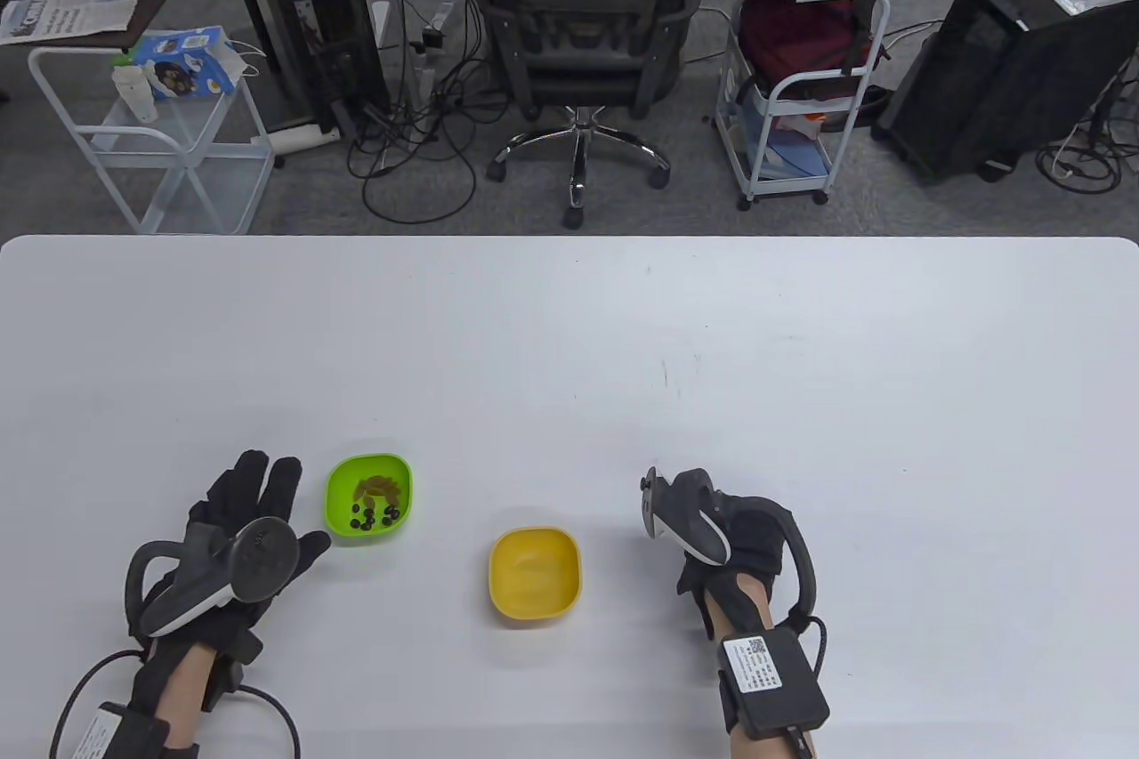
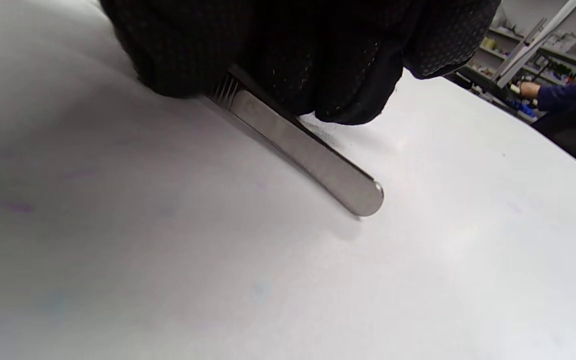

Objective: Pick coffee beans with tweezers into small dish

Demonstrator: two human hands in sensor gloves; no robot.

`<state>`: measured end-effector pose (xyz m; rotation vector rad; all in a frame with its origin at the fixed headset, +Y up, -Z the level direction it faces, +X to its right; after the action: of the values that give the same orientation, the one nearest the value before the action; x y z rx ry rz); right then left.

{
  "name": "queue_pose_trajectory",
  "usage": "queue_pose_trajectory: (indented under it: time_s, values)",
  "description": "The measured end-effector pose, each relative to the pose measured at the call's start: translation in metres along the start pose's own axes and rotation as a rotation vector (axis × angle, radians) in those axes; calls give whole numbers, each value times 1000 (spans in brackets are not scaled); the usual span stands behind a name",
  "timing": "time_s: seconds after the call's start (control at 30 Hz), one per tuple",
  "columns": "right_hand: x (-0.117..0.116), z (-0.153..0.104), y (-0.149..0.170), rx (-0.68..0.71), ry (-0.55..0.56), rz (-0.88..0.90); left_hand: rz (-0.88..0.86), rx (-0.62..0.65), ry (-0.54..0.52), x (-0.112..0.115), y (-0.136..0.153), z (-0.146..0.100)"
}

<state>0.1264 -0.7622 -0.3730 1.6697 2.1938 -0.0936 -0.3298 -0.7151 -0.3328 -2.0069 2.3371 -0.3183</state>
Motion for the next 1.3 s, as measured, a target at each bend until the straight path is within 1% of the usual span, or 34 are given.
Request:
queue_pose_trajectory:
  time_s: [0.03, 0.1, 0.17, 0.27, 0.37, 0.6, 0.73, 0.87, 0.97, 1.0, 1.1, 1.17, 1.23, 1.3]
  values:
    - [-1, 0, 2, 2, 7, 21, -1, -1, -3, 0, 0, 0]
    - [-1, 0, -1, 36, 16, 4, -2, -1, -2, 0, 0, 0]
    - [-2, 1, -1, 56, -3, -4, 1, 1, 4, 0, 0, 0]
    - [-1, 3, 2, 49, -31, 46, 0, 4, 13, 1, -1, 1]
    - [3, 3, 5, 53, -25, 100, -1, 3, 16, 1, -1, 1]
    - [32, -11, 4, 99, 102, 89, 3, -2, 25, 1, 0, 1]
    - [50, -26, 0, 161, 177, 132, 5, -5, 31, 1, 0, 1]
    - [60, -42, -7, 244, 227, 171, 6, -6, 39, 2, 0, 1]
    - [62, -53, -11, 323, 246, 278, 7, -8, 41, 2, 0, 1]
    - [64, -58, -13, 349, 274, 327, 6, -10, 44, 3, 0, 1]
    - [64, -69, -14, 413, 327, 383, 4, -14, 51, 3, 1, 1]
    - [60, -76, -15, 448, 365, 418, 1, -15, 56, 4, 1, 1]
    - [55, -77, -14, 469, 375, 449, -2, -15, 65, 6, 1, 1]
    - [52, -78, -12, 480, 345, 471, -6, -15, 75, 8, 0, 2]
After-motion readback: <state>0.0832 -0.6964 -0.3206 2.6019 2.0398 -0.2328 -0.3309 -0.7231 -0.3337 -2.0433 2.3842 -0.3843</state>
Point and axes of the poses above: the tracker on the back of each hand, its own y axis roughly to the little-finger side, its own z axis roughly from the wrist to the fingertips, x = y × z, the point moved 5 cm from there along z, roughly from the wrist to the fingertips, and after that the axes turned 4 degrees about z, right-handed, at the moved point
